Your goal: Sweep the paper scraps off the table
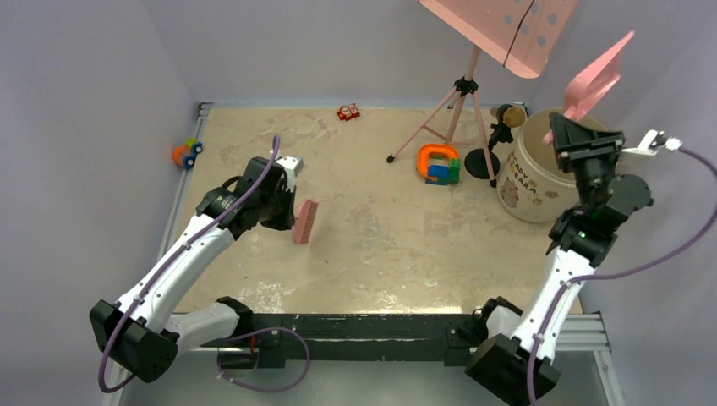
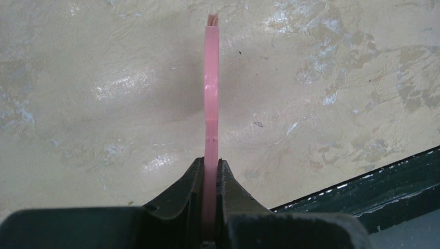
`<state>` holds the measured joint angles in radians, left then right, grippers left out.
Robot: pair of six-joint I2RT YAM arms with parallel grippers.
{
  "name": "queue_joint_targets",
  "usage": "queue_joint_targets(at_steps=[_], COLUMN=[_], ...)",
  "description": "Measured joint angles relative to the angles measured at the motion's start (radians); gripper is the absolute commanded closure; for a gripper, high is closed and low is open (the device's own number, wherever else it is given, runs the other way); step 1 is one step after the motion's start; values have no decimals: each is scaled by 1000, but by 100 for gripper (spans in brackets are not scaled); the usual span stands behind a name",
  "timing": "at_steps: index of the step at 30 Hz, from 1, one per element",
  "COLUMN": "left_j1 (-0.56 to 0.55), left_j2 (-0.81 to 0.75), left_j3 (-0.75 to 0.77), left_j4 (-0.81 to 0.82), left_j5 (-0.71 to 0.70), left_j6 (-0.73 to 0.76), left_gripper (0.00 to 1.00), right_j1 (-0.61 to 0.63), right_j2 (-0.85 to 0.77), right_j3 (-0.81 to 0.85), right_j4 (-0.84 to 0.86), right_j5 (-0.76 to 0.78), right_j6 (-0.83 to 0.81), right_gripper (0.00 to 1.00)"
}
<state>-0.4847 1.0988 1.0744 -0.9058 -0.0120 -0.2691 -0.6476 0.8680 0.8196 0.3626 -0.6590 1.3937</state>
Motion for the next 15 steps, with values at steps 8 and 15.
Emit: queue_joint_targets(at_steps=[8, 15], left_j1=[0, 0], left_j2=[8, 17], left_j3=[0, 0], left_j4=[0, 0], left_j5=[-2, -3], left_j6=[0, 1], left_gripper=[100, 100], right_j1=[130, 476], right_j2=[-230, -198], right_j3=[284, 315], right_j4=[-389, -621], right_j5=[124, 284], right_j6=[-537, -881], right_gripper=[100, 100])
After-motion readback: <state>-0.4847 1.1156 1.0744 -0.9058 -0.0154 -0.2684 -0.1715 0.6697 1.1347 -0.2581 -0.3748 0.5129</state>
